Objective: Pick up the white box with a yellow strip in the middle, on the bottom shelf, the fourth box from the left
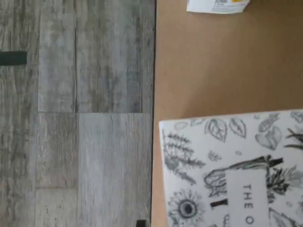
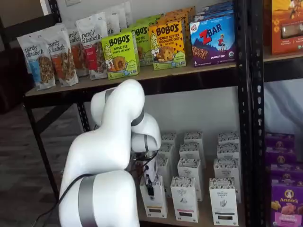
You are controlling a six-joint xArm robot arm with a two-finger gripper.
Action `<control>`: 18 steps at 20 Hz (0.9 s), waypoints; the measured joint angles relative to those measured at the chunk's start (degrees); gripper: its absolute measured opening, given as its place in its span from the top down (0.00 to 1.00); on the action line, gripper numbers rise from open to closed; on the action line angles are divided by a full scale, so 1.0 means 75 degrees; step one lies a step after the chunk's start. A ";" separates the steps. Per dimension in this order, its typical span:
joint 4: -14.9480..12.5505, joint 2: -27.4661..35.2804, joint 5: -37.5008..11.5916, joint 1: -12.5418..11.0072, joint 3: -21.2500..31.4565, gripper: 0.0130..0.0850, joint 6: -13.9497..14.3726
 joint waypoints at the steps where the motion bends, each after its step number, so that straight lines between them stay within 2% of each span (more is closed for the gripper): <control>1: -0.0001 -0.0005 -0.0009 0.0004 0.0013 0.22 0.0004; 7: 0.0162 -0.0044 -0.0242 0.0049 0.0144 0.44 -0.0098; 14: 0.0145 -0.0166 -0.0375 0.0107 0.0321 0.44 -0.0031; 18: 0.0158 -0.0430 -0.0475 0.0108 0.0668 0.44 -0.0047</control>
